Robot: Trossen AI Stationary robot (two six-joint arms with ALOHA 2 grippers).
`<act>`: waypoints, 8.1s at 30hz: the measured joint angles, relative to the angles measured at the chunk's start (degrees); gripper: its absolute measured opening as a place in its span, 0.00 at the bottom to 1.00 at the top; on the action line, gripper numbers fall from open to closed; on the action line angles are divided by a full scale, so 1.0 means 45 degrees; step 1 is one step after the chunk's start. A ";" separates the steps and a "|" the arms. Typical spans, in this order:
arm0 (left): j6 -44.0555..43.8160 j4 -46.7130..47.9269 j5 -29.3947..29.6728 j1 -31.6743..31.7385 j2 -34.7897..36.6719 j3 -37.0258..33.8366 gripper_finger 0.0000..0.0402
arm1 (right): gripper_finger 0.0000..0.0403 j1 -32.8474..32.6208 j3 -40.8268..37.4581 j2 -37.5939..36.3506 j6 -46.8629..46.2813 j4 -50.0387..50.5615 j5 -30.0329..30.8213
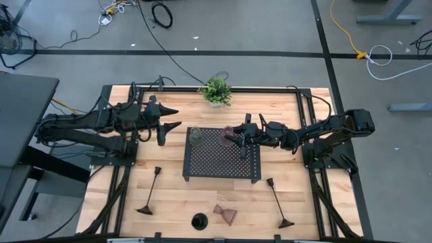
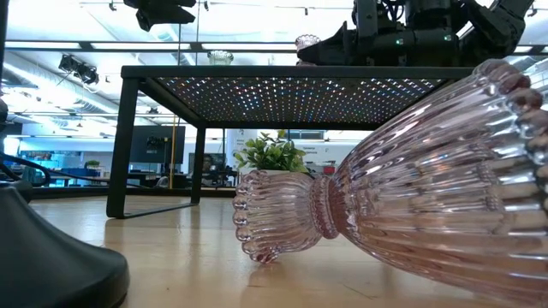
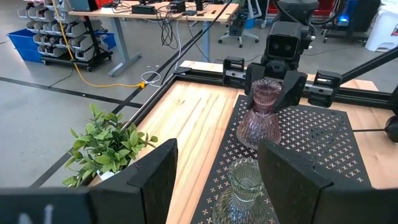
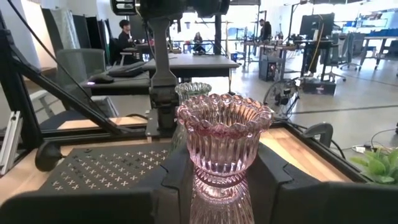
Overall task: Pick & Place candle stick holders
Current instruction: Put the top right pink glass candle holder on the shelf aligned with the other glass candle holder, then put the pink glass candle holder on the shelf aligned with the other glass candle holders
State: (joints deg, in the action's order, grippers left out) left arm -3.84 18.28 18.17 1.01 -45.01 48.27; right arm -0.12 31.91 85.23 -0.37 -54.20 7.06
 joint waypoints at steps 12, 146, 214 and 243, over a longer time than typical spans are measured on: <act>-0.0026 -0.0028 -0.0057 -0.0003 0.0005 0.0010 0.56 | 0.25 -0.0010 0.0151 0.1128 0.0486 -0.0872 0.0796; -0.0111 0.0107 -0.0096 0.0002 0.0000 -0.0005 0.56 | 0.74 -0.6188 0.6152 -0.1866 -0.2249 1.0408 0.2476; -0.1326 0.1064 -0.0338 -0.0002 0.0001 -0.0005 0.56 | 0.61 -0.7459 1.3349 0.5285 -1.2820 1.7565 -0.1623; -0.1297 0.1350 -0.0334 0.0002 0.0000 -0.0005 0.56 | 0.57 -0.6951 1.3344 0.6862 -1.2254 1.8504 -0.2457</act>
State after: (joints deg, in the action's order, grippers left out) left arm -9.67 24.36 16.67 1.02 -45.01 48.25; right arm -31.40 91.96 116.11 -55.52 29.07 -3.99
